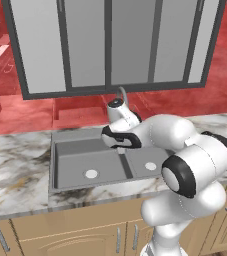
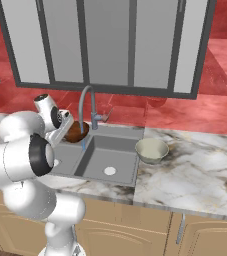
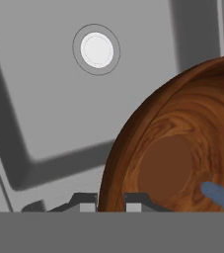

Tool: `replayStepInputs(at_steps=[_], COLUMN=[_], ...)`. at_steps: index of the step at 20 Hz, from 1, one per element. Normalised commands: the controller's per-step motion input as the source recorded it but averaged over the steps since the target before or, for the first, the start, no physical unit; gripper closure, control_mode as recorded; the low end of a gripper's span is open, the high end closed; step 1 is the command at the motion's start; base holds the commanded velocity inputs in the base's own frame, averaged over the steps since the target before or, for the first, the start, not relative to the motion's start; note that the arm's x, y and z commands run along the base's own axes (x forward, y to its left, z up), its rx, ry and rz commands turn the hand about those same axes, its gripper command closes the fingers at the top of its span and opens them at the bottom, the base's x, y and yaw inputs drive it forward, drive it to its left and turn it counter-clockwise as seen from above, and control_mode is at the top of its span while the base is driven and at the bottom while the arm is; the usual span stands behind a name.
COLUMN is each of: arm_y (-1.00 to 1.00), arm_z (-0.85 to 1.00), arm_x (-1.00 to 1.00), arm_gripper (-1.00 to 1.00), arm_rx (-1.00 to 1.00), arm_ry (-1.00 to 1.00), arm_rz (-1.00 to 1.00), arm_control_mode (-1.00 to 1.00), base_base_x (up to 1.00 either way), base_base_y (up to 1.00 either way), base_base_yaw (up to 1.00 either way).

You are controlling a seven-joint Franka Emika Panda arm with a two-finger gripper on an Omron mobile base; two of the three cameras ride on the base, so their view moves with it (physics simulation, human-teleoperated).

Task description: Rinse each bowl for a few seconds and place them down in the sink or on the counter.

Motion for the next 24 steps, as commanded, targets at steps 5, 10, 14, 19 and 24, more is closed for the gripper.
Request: replayStepInputs(at_steps=[5, 10, 14, 19, 24], arm_y=[0.34, 0.50, 0.50, 0.36, 0.23], arm_z=[-0.07, -0.05, -0.06, -0.06, -0.09], arm_x=[-0.17, -0.13, -0.02, 0.01, 0.09], arm_gripper=[1.00, 1.00, 1.00, 1.00, 1.00], arm_rx=[-0.01, -0.02, -0.02, 0.00, 0.01], arm_ry=[-0.02, -0.05, -0.04, -0.02, 0.00], arm_rz=[0.02, 0.04, 0.02, 0.03, 0.01], arm_control_mode=[-1.00, -1.00, -1.00, -1.00, -1.00], base_base_x=[0.00, 0.00, 0.00, 0.00, 0.00], base_base_y=[0.00, 0.00, 0.00, 0.00, 0.00], base_base_yaw=[0.00, 0.00, 0.00, 0.00, 0.00])
